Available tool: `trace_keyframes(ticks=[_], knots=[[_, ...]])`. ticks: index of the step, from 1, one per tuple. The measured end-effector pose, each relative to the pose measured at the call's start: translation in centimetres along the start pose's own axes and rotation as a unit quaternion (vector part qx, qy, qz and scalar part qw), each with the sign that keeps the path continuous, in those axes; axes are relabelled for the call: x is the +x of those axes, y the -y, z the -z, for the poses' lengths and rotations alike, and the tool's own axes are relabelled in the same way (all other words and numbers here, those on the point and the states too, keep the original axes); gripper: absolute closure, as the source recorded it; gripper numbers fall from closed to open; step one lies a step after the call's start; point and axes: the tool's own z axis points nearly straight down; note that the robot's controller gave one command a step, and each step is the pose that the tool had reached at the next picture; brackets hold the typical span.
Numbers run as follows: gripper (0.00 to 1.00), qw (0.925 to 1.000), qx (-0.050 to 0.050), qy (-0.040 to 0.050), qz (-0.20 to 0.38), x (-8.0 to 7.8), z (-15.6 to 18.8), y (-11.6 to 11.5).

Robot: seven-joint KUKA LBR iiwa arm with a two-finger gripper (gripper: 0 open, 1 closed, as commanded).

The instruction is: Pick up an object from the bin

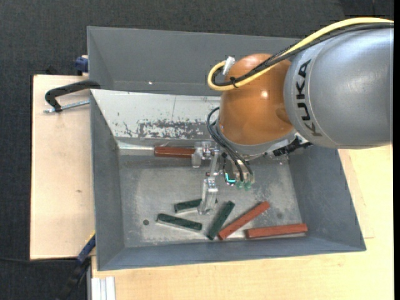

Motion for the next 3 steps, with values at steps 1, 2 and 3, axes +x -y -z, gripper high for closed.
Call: trace_keyframes(ticks=[1,2,3], knots=[[0.0,1.0,0.0,0.004,-0.001,-0.2,0.4,0.0],[0.0,0.9997,-0.001,0.0083,0.023,-0.5,-2.0,0.1],[1.0,0.9972,0.0,0.0034,0.074,0.1,-11.0,3.4]])
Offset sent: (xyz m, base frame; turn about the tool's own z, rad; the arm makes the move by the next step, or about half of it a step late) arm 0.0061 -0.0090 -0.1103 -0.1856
